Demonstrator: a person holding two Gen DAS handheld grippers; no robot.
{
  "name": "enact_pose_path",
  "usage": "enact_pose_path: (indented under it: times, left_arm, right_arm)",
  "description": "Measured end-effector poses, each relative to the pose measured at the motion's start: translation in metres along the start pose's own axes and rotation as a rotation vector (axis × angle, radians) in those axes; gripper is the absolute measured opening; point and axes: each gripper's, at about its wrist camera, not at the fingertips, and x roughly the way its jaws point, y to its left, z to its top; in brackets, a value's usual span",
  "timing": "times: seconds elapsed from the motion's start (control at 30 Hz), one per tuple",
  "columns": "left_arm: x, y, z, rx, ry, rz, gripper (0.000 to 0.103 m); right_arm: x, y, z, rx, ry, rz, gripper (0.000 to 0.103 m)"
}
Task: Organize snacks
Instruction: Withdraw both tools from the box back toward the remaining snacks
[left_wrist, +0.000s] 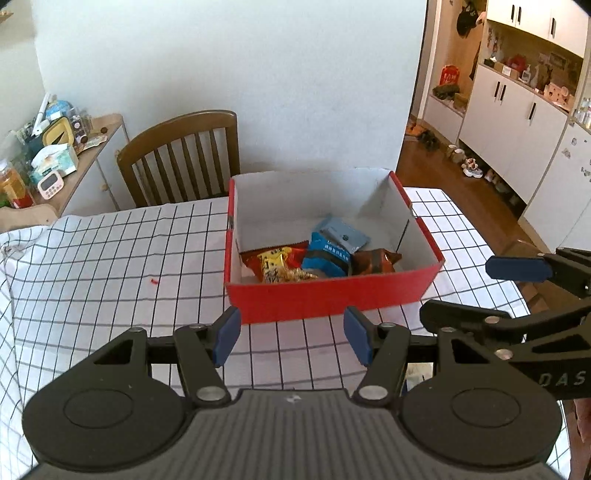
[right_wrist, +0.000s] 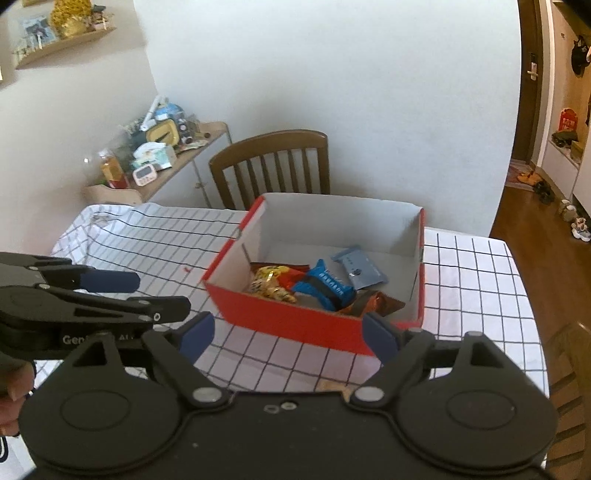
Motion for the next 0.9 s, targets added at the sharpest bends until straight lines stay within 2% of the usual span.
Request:
enact_pose_path:
  times: [0.13, 0.2, 0.37, 0.9]
  left_arm:
    - [-0.014, 0.0, -0.018, -0.003, -0.012, -0.011, 0.062]
    - [-0.019, 0.0, -0.026, -0.01, -0.014, -0.021, 0.066]
    - [-0.026, 0.0, -0.05, -0.025, -0.005, -0.03, 0.069]
    - [-0.005, 0.007, -0.114, -0.122, 0.088, -0.058, 0.086]
  right_arm:
    - [-0.013, 0.005, -0.011, 0.003, -0.017, 0.026, 0.093]
    - [-0.018, 0.006, -0.019, 0.008, -0.017, 0.036, 0.093]
    - [-0.029, 0.012, -0.042, 0.003, -0.027, 0.032, 0.097]
    - [-0.03, 0.009, -0.113, 0.04, 0.014, 0.017, 0.102]
